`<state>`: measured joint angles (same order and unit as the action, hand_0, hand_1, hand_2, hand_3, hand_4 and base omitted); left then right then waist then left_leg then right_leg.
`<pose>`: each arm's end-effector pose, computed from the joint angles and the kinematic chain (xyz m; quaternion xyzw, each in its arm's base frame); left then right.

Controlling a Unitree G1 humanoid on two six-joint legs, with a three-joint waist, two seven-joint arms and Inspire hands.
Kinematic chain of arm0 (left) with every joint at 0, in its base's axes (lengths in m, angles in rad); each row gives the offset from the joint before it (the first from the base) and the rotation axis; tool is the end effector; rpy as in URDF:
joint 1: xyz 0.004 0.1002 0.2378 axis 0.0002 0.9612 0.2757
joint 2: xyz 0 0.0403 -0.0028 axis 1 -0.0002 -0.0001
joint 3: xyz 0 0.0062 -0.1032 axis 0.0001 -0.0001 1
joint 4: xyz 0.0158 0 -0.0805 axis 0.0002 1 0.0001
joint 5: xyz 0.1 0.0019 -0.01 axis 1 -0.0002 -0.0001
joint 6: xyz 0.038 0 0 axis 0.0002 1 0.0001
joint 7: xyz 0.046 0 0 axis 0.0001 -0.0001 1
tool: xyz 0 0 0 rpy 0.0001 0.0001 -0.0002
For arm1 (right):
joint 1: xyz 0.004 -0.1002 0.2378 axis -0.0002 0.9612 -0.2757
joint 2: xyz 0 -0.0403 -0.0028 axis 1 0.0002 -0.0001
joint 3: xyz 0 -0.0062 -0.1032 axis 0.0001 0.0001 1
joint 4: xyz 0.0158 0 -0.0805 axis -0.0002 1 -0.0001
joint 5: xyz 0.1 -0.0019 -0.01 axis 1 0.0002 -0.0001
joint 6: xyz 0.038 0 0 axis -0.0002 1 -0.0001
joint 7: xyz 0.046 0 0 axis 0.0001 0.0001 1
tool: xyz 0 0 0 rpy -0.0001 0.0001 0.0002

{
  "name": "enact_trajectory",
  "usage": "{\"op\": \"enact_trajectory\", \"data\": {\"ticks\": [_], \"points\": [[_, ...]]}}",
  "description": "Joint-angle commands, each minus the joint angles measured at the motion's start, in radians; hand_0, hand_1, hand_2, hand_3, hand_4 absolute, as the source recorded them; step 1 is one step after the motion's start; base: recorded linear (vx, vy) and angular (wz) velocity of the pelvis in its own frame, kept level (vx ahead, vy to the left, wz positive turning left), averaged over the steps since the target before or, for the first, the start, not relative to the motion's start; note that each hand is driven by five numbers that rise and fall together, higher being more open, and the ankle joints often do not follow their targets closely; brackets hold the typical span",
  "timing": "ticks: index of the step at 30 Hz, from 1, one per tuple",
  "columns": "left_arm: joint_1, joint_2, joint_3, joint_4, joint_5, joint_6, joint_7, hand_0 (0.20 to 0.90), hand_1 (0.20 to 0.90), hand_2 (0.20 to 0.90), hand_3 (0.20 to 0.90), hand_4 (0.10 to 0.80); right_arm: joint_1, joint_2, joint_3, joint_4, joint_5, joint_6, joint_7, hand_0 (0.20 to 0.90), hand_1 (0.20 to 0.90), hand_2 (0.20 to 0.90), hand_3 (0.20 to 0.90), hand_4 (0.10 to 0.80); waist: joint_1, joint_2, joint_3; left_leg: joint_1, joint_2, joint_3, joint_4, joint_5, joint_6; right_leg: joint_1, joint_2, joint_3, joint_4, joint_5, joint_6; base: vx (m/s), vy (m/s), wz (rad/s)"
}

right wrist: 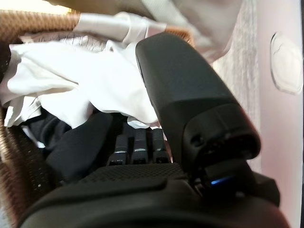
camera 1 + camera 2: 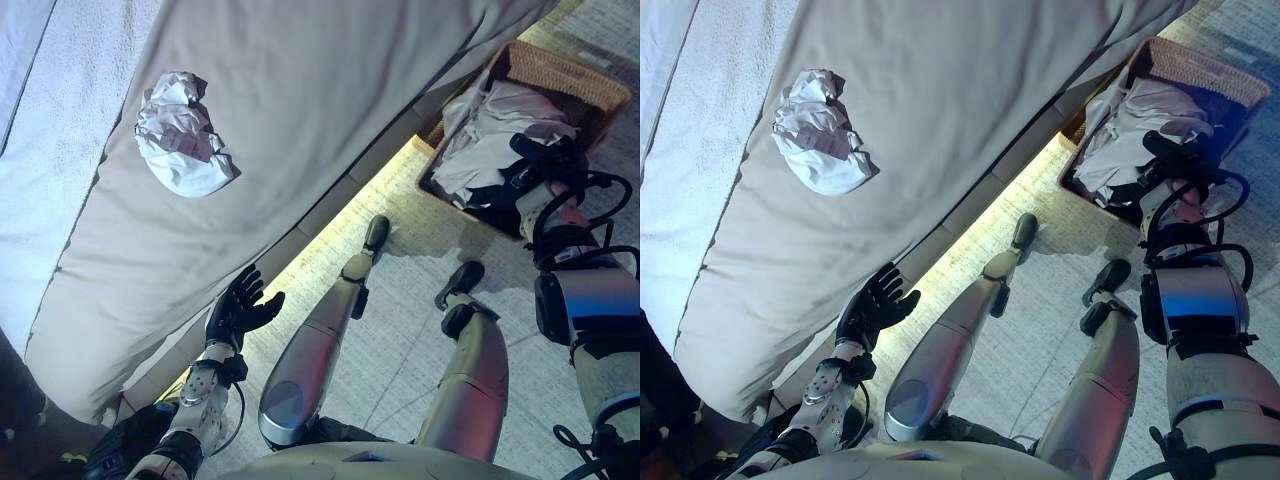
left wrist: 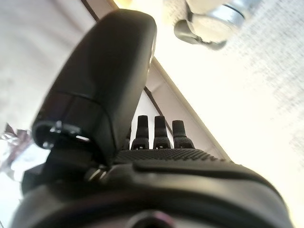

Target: Pick up the clothes from the bed and place them into the basket

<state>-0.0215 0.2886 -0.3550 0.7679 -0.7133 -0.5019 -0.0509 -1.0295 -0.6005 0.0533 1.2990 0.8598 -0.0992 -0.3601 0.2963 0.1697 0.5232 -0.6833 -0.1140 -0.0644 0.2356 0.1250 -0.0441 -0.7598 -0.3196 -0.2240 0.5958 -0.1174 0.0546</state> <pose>0.1560 0.1969 -0.0607 -0.1194 0.1517 0.0350 0.9806 0.3386 -0.2910 0.1544 0.1844 0.0274 -0.3672 0.9113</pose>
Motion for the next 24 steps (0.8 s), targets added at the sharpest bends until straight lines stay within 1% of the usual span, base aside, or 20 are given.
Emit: {"op": "enact_trajectory", "data": {"ticks": [1, 2, 3, 4, 6, 10, 11, 13, 14, 15, 18, 19, 20, 21, 22, 23, 24], "points": [[0.027, 0.046, 0.008, 0.005, -0.015, -0.025, -0.001, 0.9, 0.9, 0.9, 0.9, 0.8, 0.062, -0.091, -0.002, -0.102, -0.049, -0.134, 0.034, 0.9, 0.9, 0.9, 0.9, 0.8, -0.023, 0.103, -0.005, 0.029, 0.021, -0.038, 0.103, -0.04, 0.016, 0.114, 0.009, -0.038, -0.138, 0.091, 0.058, 0.023, -0.054, 0.03], [0.028, 0.046, 0.01, 0.004, -0.012, -0.025, -0.001, 0.9, 0.9, 0.9, 0.9, 0.8, 0.081, -0.08, -0.008, -0.121, -0.051, -0.16, 0.039, 0.9, 0.9, 0.9, 0.9, 0.8, -0.023, 0.097, -0.009, 0.039, 0.022, -0.042, 0.092, -0.035, 0.015, 0.129, 0.013, -0.043, -0.152, 0.097, 0.058, -0.05, -0.039, 0.07], [0.03, 0.05, 0.016, -0.001, -0.009, -0.021, 0.004, 0.9, 0.9, 0.9, 0.9, 0.8, 0.131, -0.049, -0.021, -0.165, -0.073, -0.198, 0.039, 0.9, 0.9, 0.9, 0.9, 0.8, -0.026, 0.086, -0.011, 0.05, 0.023, -0.046, 0.074, -0.006, 0.014, 0.152, 0.016, -0.062, -0.18, 0.131, 0.049, -0.042, -0.037, 0.08], [0.031, 0.05, 0.019, -0.002, -0.007, -0.017, 0.009, 0.9, 0.9, 0.9, 0.9, 0.8, 0.156, -0.032, -0.022, -0.195, -0.082, -0.212, 0.033, 0.9, 0.9, 0.9, 0.9, 0.8, -0.028, 0.079, -0.018, 0.062, 0.025, -0.05, 0.062, -0.002, 0.012, 0.171, 0.019, -0.069, -0.198, 0.138, 0.05, -0.037, -0.033, 0.09], [0.03, 0.048, 0.027, -0.006, -0.001, -0.007, 0.021, 0.9, 0.9, 0.9, 0.9, 0.8, 0.19, -0.006, -0.021, -0.244, -0.091, -0.226, 0.028, 0.9, 0.9, 0.9, 0.9, 0.8, -0.031, 0.067, -0.027, 0.079, 0.027, -0.054, 0.045, 0.001, 0.009, 0.197, 0.024, -0.078, -0.222, 0.143, 0.052, 0.048, -0.047, 0.09], [0.034, 0.046, 0.06, 0.005, 0.023, 0.014, 0.056, 0.9, 0.9, 0.9, 0.9, 0.8, 0.327, 0.082, -0.012, -0.391, -0.123, -0.259, 0.03, 0.9, 0.9, 0.9, 0.9, 0.8, -0.043, 0.02, -0.062, 0.141, 0.046, -0.071, -0.019, 0.015, -0.005, 0.29, 0.055, -0.104, -0.303, 0.158, 0.051, 0.067, -0.092, -0.03], [0.035, 0.047, 0.065, 0.008, 0.022, 0.014, 0.059, 0.9, 0.9, 0.9, 0.9, 0.8, 0.341, 0.089, -0.009, -0.403, -0.127, -0.265, 0.034, 0.9, 0.9, 0.9, 0.9, 0.8, -0.043, 0.014, -0.066, 0.149, 0.049, -0.074, -0.024, 0.016, -0.007, 0.3, 0.059, -0.106, -0.31, 0.158, 0.051, 0.104, -0.134, -0.02], [0.044, 0.048, 0.102, 0.029, 0.055, 0.039, 0.069, 0.9, 0.9, 0.9, 0.9, 0.8, 0.436, 0.16, 0.037, -0.506, -0.153, -0.279, 0.005, 0.9, 0.9, 0.9, 0.9, 0.8, -0.033, -0.02, -0.102, 0.201, 0.067, -0.093, -0.064, 0.018, -0.015, 0.377, 0.083, -0.132, -0.349, 0.151, 0.043, 0.147, -0.163, 0.0], [0.046, 0.048, 0.104, 0.029, 0.057, 0.04, 0.071, 0.9, 0.9, 0.9, 0.9, 0.8, 0.443, 0.165, 0.04, -0.514, -0.157, -0.278, 0.0, 0.9, 0.9, 0.9, 0.9, 0.8, -0.033, -0.022, -0.104, 0.206, 0.068, -0.095, -0.068, 0.019, -0.016, 0.384, 0.085, -0.135, -0.352, 0.151, 0.042, 0.169, -0.162, 0.09], [0.055, 0.048, 0.126, 0.046, 0.071, 0.049, 0.07, 0.9, 0.9, 0.9, 0.9, 0.8, 0.497, 0.203, 0.072, -0.575, -0.183, -0.278, -0.018, 0.9, 0.9, 0.9, 0.9, 0.8, -0.025, -0.039, -0.125, 0.232, 0.083, -0.105, -0.093, 0.023, -0.024, 0.426, 0.099, -0.152, -0.37, 0.142, 0.034, 0.133, -0.119, 0.18], [0.074, 0.043, 0.167, 0.078, 0.095, 0.058, 0.056, 0.9, 0.9, 0.9, 0.9, 0.8, 0.588, 0.266, 0.14, -0.669, -0.206, -0.264, -0.03, 0.9, 0.9, 0.9, 0.9, 0.8, -0.017, -0.066, -0.158, 0.284, 0.111, -0.12, -0.14, 0.034, -0.041, 0.506, 0.129, -0.173, -0.42, 0.137, 0.023, 0.172, -0.109, 0.15], [0.083, 0.038, 0.174, 0.082, 0.109, 0.06, 0.055, 0.9, 0.9, 0.9, 0.9, 0.8, 0.616, 0.277, 0.149, -0.689, -0.214, -0.262, -0.025, 0.9, 0.9, 0.9, 0.9, 0.8, -0.014, -0.072, -0.169, 0.3, 0.115, -0.12, -0.149, 0.035, -0.043, 0.527, 0.134, -0.178, -0.433, 0.138, 0.022, 0.212, -0.036, 0.06], [0.103, 0.028, 0.185, 0.085, 0.126, 0.065, 0.049, 0.9, 0.9, 0.9, 0.9, 0.8, 0.673, 0.289, 0.162, -0.731, -0.231, -0.27, -0.014, 0.9, 0.9, 0.9, 0.9, 0.8, -0.015, -0.079, -0.189, 0.327, 0.12, -0.102, -0.155, 0.033, -0.046, 0.571, 0.14, -0.195, -0.457, 0.136, 0.018, 0.21, -0.024, 0.14], [0.114, 0.021, 0.19, 0.084, 0.141, 0.074, 0.045, 0.9, 0.9, 0.9, 0.9, 0.8, 0.736, 0.3, 0.158, -0.777, -0.236, -0.278, 0.001, 0.9, 0.9, 0.9, 0.9, 0.8, -0.03, -0.081, -0.204, 0.336, 0.131, -0.022, -0.142, 0.027, -0.052, 0.616, 0.134, -0.237, -0.474, 0.133, 0.014, 0.229, -0.069, 0.32], [0.116, 0.019, 0.19, 0.084, 0.173, 0.082, 0.041, 0.9, 0.9, 0.9, 0.9, 0.8, 0.79, 0.31, 0.149, -0.808, -0.236, -0.293, -0.002, 0.9, 0.9, 0.9, 0.9, 0.8, -0.042, -0.084, -0.212, 0.333, 0.143, 0.045, -0.121, 0.028, -0.062, 0.664, 0.13, -0.276, -0.491, 0.128, 0.011, 0.271, -0.152, 0.78], [0.114, 0.018, 0.189, 0.086, 0.201, 0.092, 0.035, 0.9, 0.9, 0.9, 0.9, 0.8, 0.841, 0.319, 0.14, -0.83, -0.234, -0.317, -0.007, 0.9, 0.9, 0.9, 0.9, 0.8, -0.064, -0.092, -0.221, 0.346, 0.171, 0.153, -0.103, 0.009, -0.085, 0.718, 0.122, -0.319, -0.504, 0.11, 0.022, 0.286, -0.126, 1.43], [0.104, 0.016, 0.183, 0.086, 0.227, 0.112, 0.037, 0.9, 0.9, 0.9, 0.9, 0.8, 0.899, 0.325, 0.127, -0.847, -0.225, -0.341, 0.005, 0.9, 0.9, 0.9, 0.9, 0.8, -0.083, -0.093, -0.228, 0.348, 0.199, 0.258, -0.107, 0.028, -0.094, 0.763, 0.11, -0.37, -0.51, 0.114, 0.033, 0.334, 0.004, 1.87]]}}
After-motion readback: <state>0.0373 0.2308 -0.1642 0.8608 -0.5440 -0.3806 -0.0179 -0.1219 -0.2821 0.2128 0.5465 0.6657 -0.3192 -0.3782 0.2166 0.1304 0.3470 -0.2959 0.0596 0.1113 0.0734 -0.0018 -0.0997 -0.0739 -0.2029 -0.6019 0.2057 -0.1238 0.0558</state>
